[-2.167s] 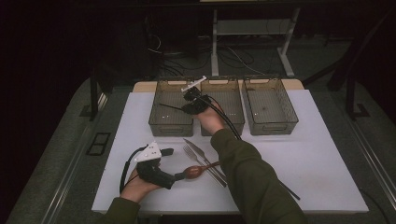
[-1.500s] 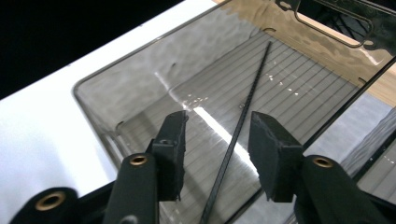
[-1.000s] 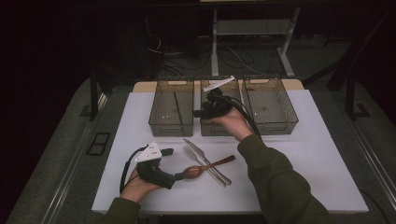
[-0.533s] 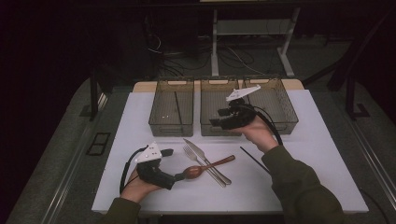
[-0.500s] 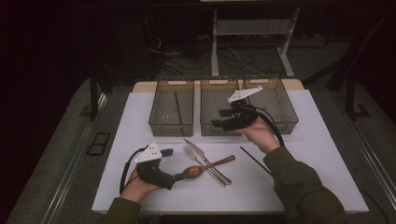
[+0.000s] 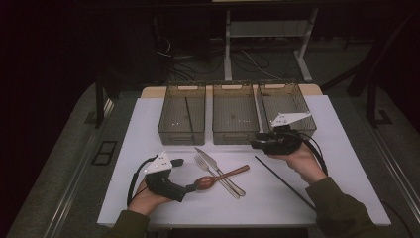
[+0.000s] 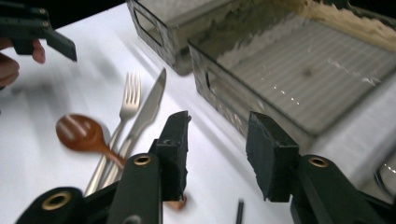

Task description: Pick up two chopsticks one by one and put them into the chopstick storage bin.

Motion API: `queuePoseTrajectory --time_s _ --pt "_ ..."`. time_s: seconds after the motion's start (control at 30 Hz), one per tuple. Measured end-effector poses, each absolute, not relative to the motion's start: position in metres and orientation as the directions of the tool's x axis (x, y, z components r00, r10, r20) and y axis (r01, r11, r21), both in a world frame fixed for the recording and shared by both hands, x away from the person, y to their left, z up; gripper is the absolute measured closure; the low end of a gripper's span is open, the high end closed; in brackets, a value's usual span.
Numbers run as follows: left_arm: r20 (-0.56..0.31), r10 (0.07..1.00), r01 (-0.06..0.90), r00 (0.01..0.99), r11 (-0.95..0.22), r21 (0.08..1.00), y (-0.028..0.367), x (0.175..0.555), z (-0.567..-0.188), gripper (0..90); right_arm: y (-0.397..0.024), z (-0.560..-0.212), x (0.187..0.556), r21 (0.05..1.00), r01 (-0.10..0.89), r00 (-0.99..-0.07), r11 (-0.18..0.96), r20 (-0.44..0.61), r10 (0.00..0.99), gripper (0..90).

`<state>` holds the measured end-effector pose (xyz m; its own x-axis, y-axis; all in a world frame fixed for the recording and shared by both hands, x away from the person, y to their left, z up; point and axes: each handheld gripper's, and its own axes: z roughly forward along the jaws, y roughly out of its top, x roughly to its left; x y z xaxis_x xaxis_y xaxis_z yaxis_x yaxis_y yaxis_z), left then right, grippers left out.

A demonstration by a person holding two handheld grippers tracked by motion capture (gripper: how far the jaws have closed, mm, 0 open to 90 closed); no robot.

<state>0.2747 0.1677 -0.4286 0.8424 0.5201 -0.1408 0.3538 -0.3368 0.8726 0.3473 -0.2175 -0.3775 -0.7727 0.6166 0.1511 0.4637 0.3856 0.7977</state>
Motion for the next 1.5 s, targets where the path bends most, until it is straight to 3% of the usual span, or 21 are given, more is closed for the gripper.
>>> queuePoseTrajectory --time_s 0.17,0.3,0.67,1.5 --pt "-0.143 0.523 0.358 0.840 -0.337 0.871 0.167 0.275 -0.429 0.0 -0.237 -0.386 0.334 0.796 0.476 -0.755 0.375 0.150 0.638 60.2" --pt "-0.142 0.524 0.358 0.840 -0.338 0.870 0.167 0.274 -0.429 0.0 -0.252 -0.389 0.325 0.783 0.492 -0.746 0.381 0.153 0.649 66.2" --pt "-0.142 0.525 0.358 0.839 -0.336 0.871 0.167 0.274 -0.429 0.0 -0.282 -0.402 0.296 0.761 0.526 -0.727 0.380 0.172 0.664 67.4" --pt "-0.135 0.524 0.356 0.841 -0.348 0.867 0.166 0.273 -0.429 0.0 -0.309 -0.431 0.244 0.673 0.583 -0.707 0.455 0.143 0.693 79.1"
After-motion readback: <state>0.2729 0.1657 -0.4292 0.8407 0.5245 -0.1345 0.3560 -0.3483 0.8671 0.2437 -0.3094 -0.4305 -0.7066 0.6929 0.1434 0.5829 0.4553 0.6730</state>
